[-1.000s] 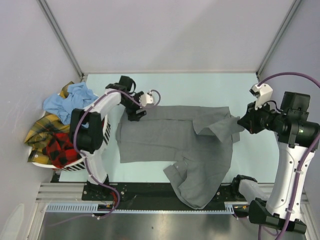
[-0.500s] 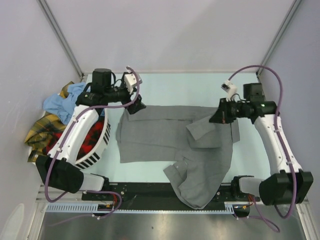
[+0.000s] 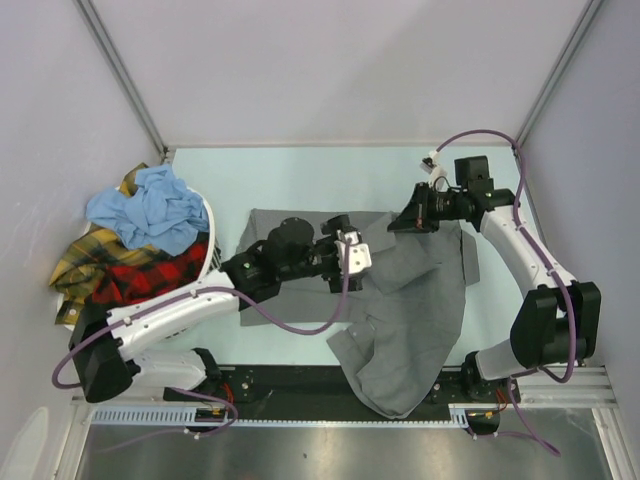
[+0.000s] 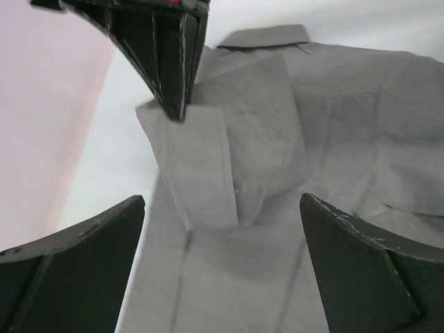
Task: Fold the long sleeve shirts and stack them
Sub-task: Fold the shirt
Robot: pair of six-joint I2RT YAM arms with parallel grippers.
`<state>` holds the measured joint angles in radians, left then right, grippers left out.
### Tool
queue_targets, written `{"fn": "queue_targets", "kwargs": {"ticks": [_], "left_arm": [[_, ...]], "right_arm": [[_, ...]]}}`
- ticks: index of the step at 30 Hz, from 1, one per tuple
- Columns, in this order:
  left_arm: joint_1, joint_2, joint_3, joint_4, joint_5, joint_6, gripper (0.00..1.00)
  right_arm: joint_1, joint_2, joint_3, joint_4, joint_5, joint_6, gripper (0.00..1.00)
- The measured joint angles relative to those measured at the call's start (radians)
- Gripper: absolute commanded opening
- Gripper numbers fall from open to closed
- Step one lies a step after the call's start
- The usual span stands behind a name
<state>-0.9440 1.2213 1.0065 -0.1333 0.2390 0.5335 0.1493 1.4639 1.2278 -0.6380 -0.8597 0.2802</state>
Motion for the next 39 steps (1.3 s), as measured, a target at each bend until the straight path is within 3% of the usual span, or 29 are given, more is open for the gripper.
{"fn": "queue_targets", "kwargs": {"ticks": [4,10,13,14,16,17,20,23,24,27,32,33,39], "left_arm": [[-0.065,0.057,-0.025,0.144,-0.119,0.07,0.99],[-0.079,0.192,-0.015,0.25,-0.213,0.129,0.98],[-0.079,0.249,0.005,0.281,-0.271,0.148,0.8],[-0.079,0.267,0.014,0.286,-0.29,0.15,0.66],[-0.074,0.286,0.031,0.287,-0.301,0.151,0.48],[-0.074,0.289,0.035,0.287,-0.302,0.154,0.29],[-0.072,0.289,0.047,0.285,-0.298,0.148,0.0],[-0.072,0.288,0.056,0.276,-0.287,0.147,0.0],[-0.072,0.288,0.058,0.27,-0.283,0.147,0.0],[-0.063,0.277,0.067,0.24,-0.238,0.141,0.0],[-0.035,0.185,0.092,0.079,-0.047,0.137,0.0],[-0.032,0.157,0.102,0.037,0.01,0.137,0.0],[-0.033,0.038,0.199,-0.155,0.309,0.14,0.0]], "right_arm": [[0.0,0.0,-0.009,0.051,-0.038,0.082,0.0],[-0.006,-0.006,-0.068,0.116,-0.086,0.187,0.0],[-0.015,-0.015,-0.082,0.13,-0.106,0.212,0.0],[-0.018,-0.024,-0.087,0.132,-0.113,0.218,0.0],[-0.021,-0.048,-0.1,0.138,-0.125,0.225,0.0],[-0.024,-0.063,-0.108,0.14,-0.129,0.226,0.0],[-0.027,-0.102,-0.132,0.148,-0.146,0.236,0.0],[-0.028,-0.128,-0.152,0.158,-0.154,0.247,0.04],[-0.03,-0.131,-0.154,0.158,-0.157,0.246,0.15],[-0.055,-0.134,-0.158,0.142,-0.185,0.222,0.32],[-0.254,-0.113,-0.098,-0.064,-0.238,-0.007,0.47],[-0.299,-0.1,-0.07,-0.115,-0.238,-0.064,0.54],[-0.434,-0.042,0.028,-0.232,-0.21,-0.261,0.54]]}}
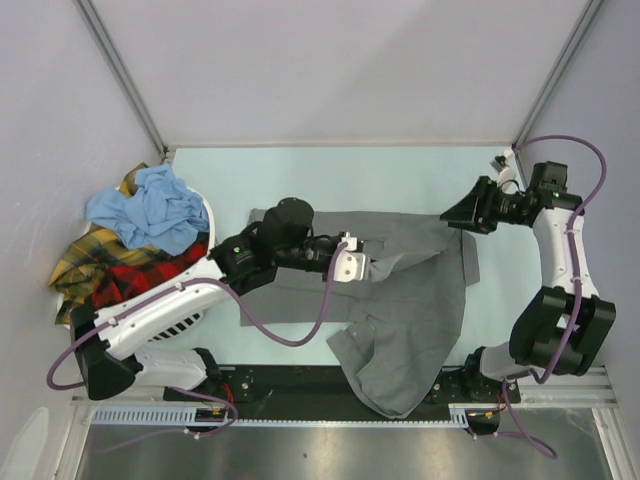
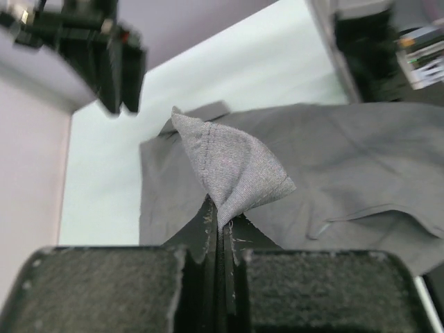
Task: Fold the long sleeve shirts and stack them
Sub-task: Fold the shirt
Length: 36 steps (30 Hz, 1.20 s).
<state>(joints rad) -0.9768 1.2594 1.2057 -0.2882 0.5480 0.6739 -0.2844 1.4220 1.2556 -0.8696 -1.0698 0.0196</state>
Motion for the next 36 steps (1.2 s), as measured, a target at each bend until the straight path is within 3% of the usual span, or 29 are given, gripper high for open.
{"fn": "queue_targets", "kwargs": {"ticks": [6,12,20,23,30,36], "left_arm": [[0.0,0.03,0.092,-0.169,0.164,0.043,0.0],[-0.002,0.129,0.134,-0.288,0.224,0.072,0.01],[0.004,0.177,0.162,-0.34,0.253,0.056,0.0],[0.037,0.181,0.164,-0.303,0.267,-0.033,0.0],[0.346,0.267,0.146,-0.132,0.205,-0.352,0.0],[0.57,0.347,0.014,-0.039,0.136,-0.525,0.0]], "right_arm": [[0.05,0.122,0.023,0.088,0.095,-0.019,0.42],[0.148,0.295,0.044,0.187,0.208,-0.02,0.32],[0.207,0.534,0.117,0.211,0.357,-0.047,0.28],[0.208,0.583,0.123,0.182,0.408,-0.071,0.29],[0.205,0.666,0.224,0.048,0.437,-0.138,0.42],[0.204,0.666,0.365,-0.019,0.429,-0.175,0.45]]}}
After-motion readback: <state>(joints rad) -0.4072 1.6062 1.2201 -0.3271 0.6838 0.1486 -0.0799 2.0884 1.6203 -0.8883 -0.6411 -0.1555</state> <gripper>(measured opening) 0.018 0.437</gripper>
